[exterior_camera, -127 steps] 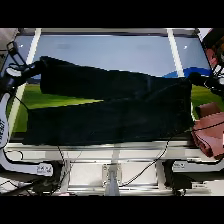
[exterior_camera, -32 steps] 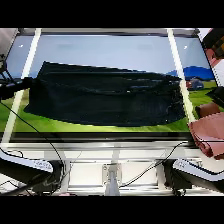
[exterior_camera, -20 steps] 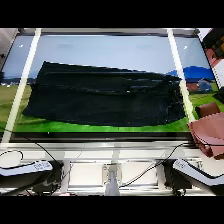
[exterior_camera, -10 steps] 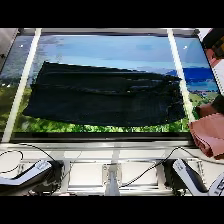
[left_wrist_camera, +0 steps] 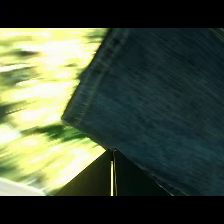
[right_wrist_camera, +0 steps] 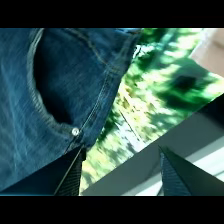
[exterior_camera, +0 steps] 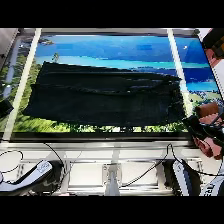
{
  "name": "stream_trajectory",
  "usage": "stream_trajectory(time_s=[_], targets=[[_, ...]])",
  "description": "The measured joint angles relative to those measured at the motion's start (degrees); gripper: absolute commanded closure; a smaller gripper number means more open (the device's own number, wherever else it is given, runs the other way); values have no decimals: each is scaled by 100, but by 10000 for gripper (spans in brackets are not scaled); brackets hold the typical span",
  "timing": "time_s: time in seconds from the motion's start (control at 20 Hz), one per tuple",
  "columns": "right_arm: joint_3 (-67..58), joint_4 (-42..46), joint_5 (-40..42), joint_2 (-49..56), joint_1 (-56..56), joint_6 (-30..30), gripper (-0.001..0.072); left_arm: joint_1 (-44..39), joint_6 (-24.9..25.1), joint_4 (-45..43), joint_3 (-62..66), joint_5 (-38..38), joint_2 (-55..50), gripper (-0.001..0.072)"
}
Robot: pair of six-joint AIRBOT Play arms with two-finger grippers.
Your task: Fold the clothes and pants, and hang the long-sleeved shirts on hangers.
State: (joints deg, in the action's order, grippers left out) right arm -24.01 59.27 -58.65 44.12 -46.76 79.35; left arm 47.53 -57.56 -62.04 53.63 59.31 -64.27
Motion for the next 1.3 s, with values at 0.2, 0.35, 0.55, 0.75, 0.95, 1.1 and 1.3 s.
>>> stream_trajectory(time_s=[0.2,0.35,0.55,0.75,0.95,1.1,1.3], targets=[[409,-579,914,319,0,-7,199,-262,-13,20,-48,9,4,685],[529,-1248,1495,772,0,-398,226,-363,-13,236,-59,0,4,685],[573,-2645,1895,1495,0,-1445,228,-411,-26,426,-61,0,4,685],[588,-4004,1965,2122,0,-2643,351,-422,-175,496,-61,22,4,643],[595,-4675,2033,2411,0,-3499,537,-424,-254,501,-98,42,4,222],[601,-4841,2083,2483,0,-3786,632,-424,-402,415,-254,96,4,243],[601,-4948,2074,2509,0,-3934,632,-350,-577,297,-745,114,15,239]])
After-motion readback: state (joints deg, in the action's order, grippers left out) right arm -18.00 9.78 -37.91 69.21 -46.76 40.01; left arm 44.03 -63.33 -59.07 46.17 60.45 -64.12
